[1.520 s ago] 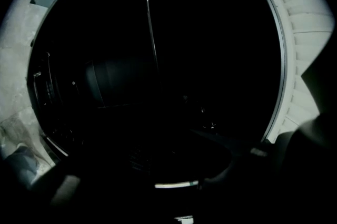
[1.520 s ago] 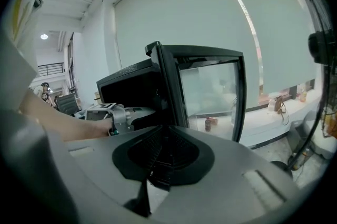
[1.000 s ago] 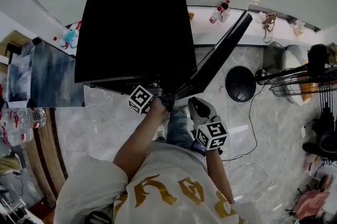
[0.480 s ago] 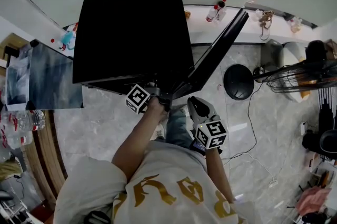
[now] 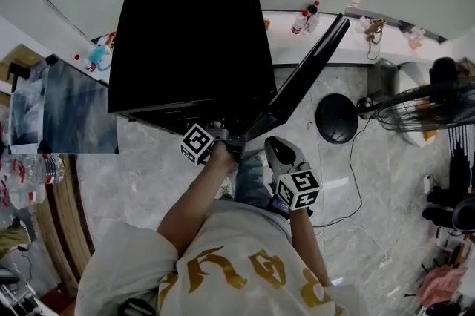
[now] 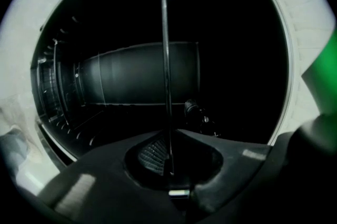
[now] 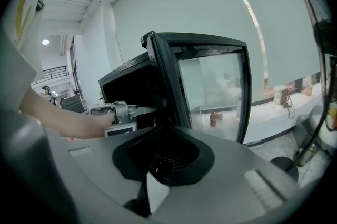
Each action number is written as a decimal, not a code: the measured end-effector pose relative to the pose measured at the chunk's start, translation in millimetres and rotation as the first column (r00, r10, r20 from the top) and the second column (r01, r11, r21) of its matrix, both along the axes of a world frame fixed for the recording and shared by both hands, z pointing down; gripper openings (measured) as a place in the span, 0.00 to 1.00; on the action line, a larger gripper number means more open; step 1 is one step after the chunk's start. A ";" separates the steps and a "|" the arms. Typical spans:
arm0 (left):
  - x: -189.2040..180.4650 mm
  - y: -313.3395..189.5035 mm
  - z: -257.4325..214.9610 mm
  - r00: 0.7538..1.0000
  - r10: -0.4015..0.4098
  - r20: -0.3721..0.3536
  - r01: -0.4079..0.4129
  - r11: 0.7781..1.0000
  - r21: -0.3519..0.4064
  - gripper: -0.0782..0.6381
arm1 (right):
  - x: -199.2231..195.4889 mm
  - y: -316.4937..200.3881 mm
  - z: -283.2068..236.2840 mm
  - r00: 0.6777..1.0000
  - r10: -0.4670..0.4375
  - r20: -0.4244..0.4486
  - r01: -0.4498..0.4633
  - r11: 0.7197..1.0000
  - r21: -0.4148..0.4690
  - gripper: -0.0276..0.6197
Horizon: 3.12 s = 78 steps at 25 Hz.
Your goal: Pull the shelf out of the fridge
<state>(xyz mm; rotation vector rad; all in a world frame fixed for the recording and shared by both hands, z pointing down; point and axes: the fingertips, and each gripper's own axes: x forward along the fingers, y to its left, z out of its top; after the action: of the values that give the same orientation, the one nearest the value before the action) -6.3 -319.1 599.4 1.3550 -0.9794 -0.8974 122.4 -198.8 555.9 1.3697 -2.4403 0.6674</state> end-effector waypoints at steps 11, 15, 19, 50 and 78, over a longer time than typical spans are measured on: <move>3.3 29.3 0.3 0.999 0.031 -0.027 -0.032 0.999 -0.020 0.13 | -18.9 11.6 -4.2 1.000 -0.027 0.013 0.027 1.000 0.016 0.14; 5.9 42.9 -0.3 0.998 0.048 -0.035 -0.049 0.998 -0.027 0.13 | -22.8 16.4 -5.1 0.999 -0.033 0.009 0.033 0.999 0.021 0.13; 7.2 59.3 -0.3 0.997 0.061 -0.036 -0.062 0.997 -0.035 0.13 | -26.1 21.4 -9.2 0.999 -0.032 0.000 0.032 0.999 0.037 0.12; 8.1 86.7 -0.5 0.994 0.098 -0.048 -0.100 0.994 -0.043 0.14 | -25.7 23.0 -15.4 0.999 0.036 -0.020 -0.034 0.997 0.070 0.06; 7.8 87.3 0.5 0.993 0.108 -0.049 -0.110 0.993 -0.047 0.14 | -32.0 23.7 -13.0 0.999 0.008 -0.038 -0.005 0.998 0.070 0.06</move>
<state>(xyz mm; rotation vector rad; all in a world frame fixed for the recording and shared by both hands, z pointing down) 1.6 -231.8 599.9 1.3267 -0.8780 -0.8136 90.4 -175.1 542.9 1.4037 -2.4514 0.5564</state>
